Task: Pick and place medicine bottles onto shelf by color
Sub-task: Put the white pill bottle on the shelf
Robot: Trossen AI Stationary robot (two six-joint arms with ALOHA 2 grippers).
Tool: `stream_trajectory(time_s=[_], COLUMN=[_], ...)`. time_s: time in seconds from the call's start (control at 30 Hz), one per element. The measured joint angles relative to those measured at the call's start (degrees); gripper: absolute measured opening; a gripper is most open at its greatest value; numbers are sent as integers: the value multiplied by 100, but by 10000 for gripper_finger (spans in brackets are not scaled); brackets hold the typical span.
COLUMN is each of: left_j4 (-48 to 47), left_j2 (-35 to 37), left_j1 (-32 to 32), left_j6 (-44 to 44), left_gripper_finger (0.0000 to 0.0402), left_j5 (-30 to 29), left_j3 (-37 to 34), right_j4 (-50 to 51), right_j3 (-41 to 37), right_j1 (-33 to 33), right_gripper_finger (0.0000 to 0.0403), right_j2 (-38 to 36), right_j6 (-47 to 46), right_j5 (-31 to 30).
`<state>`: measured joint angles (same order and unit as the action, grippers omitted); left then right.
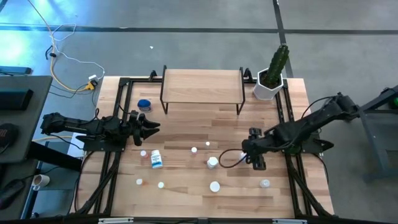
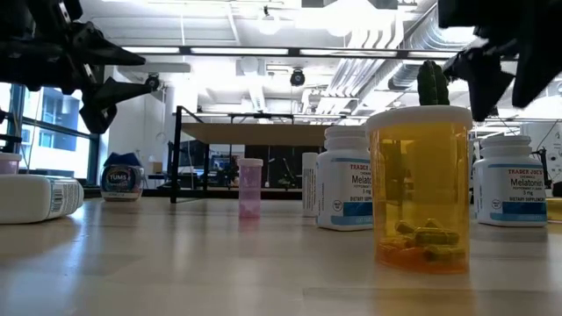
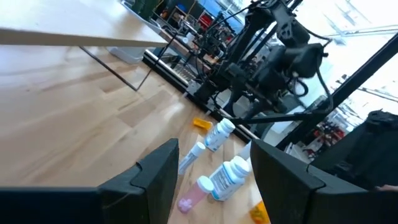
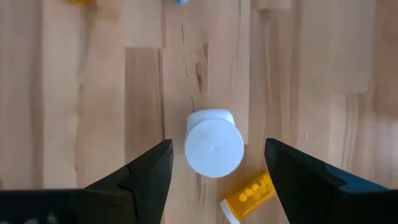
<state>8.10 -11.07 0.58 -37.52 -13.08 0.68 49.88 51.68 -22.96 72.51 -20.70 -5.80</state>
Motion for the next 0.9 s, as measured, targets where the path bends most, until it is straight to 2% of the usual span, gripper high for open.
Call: stream_trajectory(time_s=[0.5,0.57,0.73,0.9], left_j4=[-4,-4,-7,-7], left_j2=[0,-2,0,-1], left_j1=[0,0,-2,0], left_j6=[20,21,20,20], left_gripper_finger=[188,188,188,188], left_j5=[0,0,0,0], left_j3=[-1,-1,1,-1], right_j4=[-45,-45,-80,-89], right_j3=[-2,-2,-2,1], right_j1=[7,7,9,9], right_gripper_finger=[241,227,161,156], right_j2=[985,1024,1034,1031], right_j6=[-178,-180,-180,-416], right_j5=[21,27,140,229])
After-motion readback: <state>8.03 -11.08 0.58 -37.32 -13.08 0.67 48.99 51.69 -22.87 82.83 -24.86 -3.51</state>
